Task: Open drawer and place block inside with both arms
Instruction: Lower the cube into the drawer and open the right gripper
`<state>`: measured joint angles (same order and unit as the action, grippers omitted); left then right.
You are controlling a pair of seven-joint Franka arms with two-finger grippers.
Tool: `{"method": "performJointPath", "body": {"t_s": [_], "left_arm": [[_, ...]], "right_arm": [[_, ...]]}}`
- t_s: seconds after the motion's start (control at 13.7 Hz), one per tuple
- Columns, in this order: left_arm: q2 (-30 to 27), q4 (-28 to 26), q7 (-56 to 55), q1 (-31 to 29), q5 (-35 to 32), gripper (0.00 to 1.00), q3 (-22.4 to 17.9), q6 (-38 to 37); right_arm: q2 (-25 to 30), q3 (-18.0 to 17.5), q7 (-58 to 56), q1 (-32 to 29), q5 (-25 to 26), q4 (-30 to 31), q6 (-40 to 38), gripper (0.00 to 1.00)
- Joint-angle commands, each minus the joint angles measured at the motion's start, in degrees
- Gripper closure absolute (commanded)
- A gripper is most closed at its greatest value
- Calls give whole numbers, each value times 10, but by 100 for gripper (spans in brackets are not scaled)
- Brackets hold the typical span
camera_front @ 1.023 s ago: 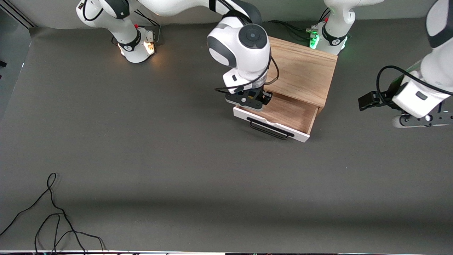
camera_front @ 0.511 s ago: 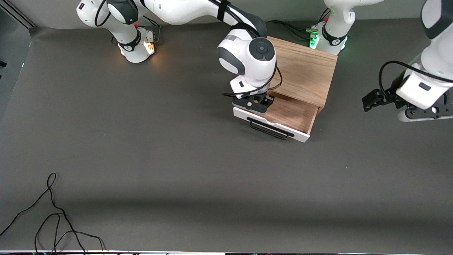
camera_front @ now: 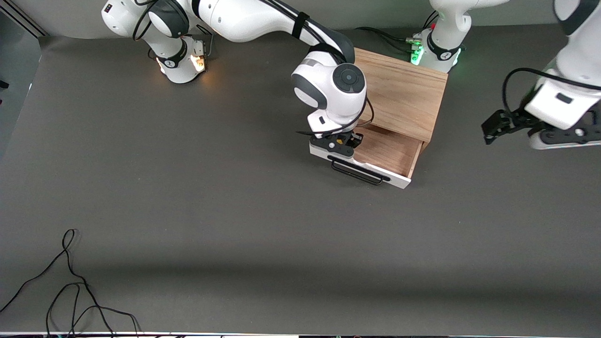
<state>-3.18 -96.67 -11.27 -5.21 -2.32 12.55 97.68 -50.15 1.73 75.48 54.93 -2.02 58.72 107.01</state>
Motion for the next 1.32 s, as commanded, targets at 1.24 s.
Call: {"method": "performJointPath", "body": {"t_s": [1.24], "left_arm": [[8,27,145,1,2,0,-43,-18]], "right_arm": [[253,27,-182,-108,2,12,-278,0]]}}
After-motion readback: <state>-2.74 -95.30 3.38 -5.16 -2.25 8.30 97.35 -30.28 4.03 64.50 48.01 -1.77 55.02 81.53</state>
